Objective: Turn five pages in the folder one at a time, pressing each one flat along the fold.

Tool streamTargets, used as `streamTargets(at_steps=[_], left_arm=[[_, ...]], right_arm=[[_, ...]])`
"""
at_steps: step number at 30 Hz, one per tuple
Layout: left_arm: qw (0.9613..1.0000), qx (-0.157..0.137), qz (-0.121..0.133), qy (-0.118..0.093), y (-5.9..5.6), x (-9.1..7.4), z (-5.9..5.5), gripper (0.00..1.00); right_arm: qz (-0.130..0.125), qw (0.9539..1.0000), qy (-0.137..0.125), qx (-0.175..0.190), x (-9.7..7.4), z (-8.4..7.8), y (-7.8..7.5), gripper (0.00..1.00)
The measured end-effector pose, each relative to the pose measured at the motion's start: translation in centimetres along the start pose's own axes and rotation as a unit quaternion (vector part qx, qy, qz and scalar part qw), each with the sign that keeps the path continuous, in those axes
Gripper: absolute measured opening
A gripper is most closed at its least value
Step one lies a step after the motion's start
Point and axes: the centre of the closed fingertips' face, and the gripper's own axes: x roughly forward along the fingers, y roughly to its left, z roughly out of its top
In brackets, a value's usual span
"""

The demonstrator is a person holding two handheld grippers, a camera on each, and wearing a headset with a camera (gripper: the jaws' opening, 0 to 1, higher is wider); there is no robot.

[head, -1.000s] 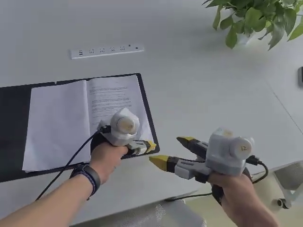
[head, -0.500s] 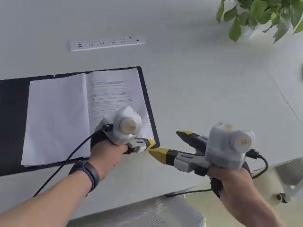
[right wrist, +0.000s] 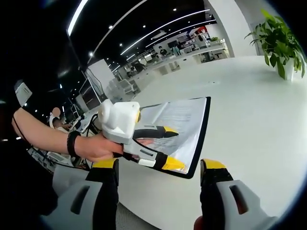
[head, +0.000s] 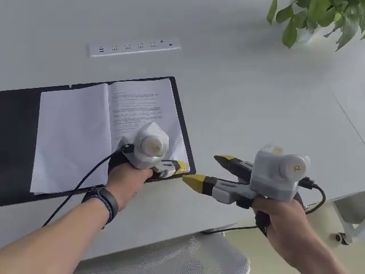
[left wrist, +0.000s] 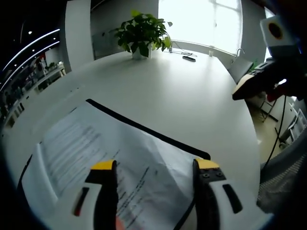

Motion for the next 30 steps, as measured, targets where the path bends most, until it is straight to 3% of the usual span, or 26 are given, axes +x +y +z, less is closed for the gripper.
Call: streamTargets(at_steps=[15, 28, 30], left_arm=[[1.0000, -0.004, 0.005, -0.007, 0.6, -0.5, -0.2, 0.53], [0.9977, -0.064, 0.006, -0.022, 1.1, -1.0, -0.2, 0.44], [0.9984, -0.053, 0.005, -0.018, 1.0, -1.0, -0.3, 0.43]], right_arm=[[0.008, 1.0000, 0.000, -0.001, 0.9, 0.4, 0.2, 0.67], [0.017, 0.9997, -0.006, 0.018, 1.5, 0.3, -0.9, 0.63], [0.019, 0.9996, -0.006, 0.018, 1.8, 0.5, -1.2, 0.62]])
